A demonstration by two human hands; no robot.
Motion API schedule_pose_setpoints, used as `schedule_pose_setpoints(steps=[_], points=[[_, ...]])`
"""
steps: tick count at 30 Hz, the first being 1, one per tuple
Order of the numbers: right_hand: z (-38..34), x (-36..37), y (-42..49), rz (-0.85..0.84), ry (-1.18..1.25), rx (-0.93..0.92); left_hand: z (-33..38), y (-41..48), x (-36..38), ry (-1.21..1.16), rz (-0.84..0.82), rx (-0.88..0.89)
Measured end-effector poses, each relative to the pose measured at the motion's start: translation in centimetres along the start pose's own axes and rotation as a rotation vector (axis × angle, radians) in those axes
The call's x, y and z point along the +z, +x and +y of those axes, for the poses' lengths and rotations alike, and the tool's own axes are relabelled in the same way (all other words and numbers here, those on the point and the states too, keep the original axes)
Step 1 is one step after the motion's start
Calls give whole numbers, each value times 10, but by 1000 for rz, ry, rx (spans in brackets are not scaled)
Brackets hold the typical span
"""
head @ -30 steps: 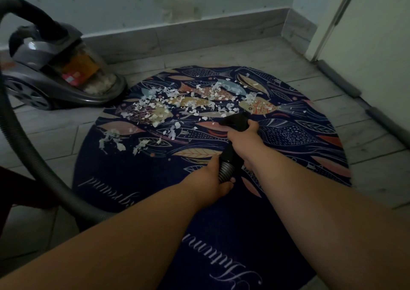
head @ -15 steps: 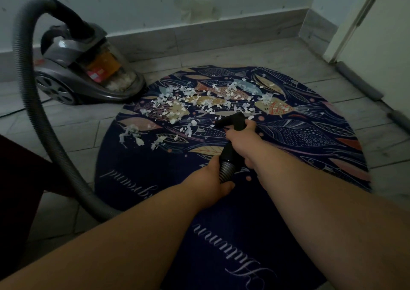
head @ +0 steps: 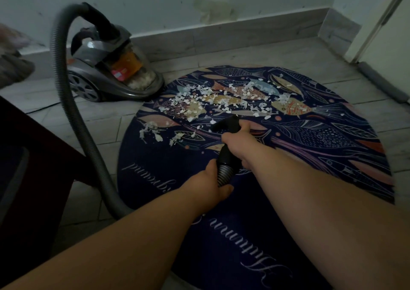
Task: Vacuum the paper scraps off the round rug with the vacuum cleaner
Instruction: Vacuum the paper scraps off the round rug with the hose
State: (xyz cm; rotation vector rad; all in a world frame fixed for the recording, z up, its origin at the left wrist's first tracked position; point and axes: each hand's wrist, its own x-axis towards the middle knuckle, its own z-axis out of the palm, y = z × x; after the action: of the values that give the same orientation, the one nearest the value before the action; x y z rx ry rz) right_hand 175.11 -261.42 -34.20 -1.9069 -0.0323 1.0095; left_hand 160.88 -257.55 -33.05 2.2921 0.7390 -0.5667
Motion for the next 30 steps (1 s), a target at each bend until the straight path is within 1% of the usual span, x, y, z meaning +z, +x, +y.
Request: schedule_pose_setpoints(steps=[10, 18, 30], points=[[2, 14, -7, -70, -21, -14, -8, -18, -4, 26, 12, -22], [6, 0, -9, -56, 3, 10, 2, -14, 1, 52, -5, 19], [27, -68, -9, 132, 17, 15, 53, 8, 29, 49, -51, 139]])
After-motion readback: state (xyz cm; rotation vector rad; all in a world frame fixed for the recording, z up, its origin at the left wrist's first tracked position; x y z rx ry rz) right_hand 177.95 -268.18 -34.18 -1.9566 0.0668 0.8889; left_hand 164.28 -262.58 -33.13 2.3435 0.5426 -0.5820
